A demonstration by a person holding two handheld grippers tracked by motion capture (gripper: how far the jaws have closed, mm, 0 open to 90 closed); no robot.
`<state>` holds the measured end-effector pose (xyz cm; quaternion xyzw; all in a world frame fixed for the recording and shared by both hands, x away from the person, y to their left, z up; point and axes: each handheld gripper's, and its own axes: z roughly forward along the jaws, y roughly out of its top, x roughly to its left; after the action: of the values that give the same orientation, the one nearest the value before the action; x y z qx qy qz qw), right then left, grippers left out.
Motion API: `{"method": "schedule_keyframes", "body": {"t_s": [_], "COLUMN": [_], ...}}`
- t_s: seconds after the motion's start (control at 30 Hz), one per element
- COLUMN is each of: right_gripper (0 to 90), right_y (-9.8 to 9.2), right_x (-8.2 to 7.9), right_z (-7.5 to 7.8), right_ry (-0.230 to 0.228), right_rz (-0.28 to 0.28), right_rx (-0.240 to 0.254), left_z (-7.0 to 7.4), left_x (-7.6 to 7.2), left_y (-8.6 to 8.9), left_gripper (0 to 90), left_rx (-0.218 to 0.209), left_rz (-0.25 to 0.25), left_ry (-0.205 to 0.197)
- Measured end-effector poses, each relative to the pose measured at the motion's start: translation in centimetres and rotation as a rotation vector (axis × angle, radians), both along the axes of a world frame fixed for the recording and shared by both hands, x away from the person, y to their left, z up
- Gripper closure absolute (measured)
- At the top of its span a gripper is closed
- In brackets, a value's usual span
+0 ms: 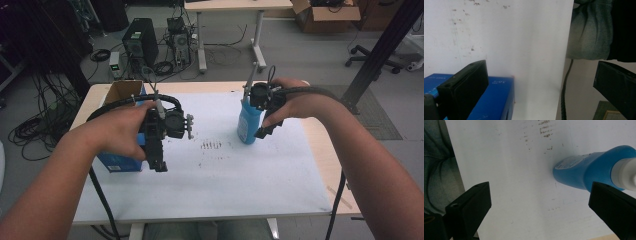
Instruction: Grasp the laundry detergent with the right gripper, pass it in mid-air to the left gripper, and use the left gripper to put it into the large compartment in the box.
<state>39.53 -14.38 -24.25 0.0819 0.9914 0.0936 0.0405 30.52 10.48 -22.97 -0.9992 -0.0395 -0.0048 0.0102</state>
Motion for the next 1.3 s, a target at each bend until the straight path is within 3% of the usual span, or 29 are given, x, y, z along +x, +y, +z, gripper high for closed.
{"method": "schedule_keyframes", "body": {"t_s": [0.63, 1.3], "right_gripper": [4.4, 5.0], "right_y": [-1.0, -2.6], "right_x": [-0.6, -0.8], "right_z": [-1.1, -4.3], "right_ry": [-0.005, 0.018], "right_rz": [-0.037, -0.130], "right_rx": [-0.001, 0.029], "left_z": [-0.5, -1.6], "left_x": [-0.3, -0.9], "left_y": [-1.3, -1.5], "left_gripper": [0.2, 0.2], "left_rx": [0.008, 0.014], "left_rz": [-0.031, -0.035], "left_ry": [-0.001, -0.003]}}
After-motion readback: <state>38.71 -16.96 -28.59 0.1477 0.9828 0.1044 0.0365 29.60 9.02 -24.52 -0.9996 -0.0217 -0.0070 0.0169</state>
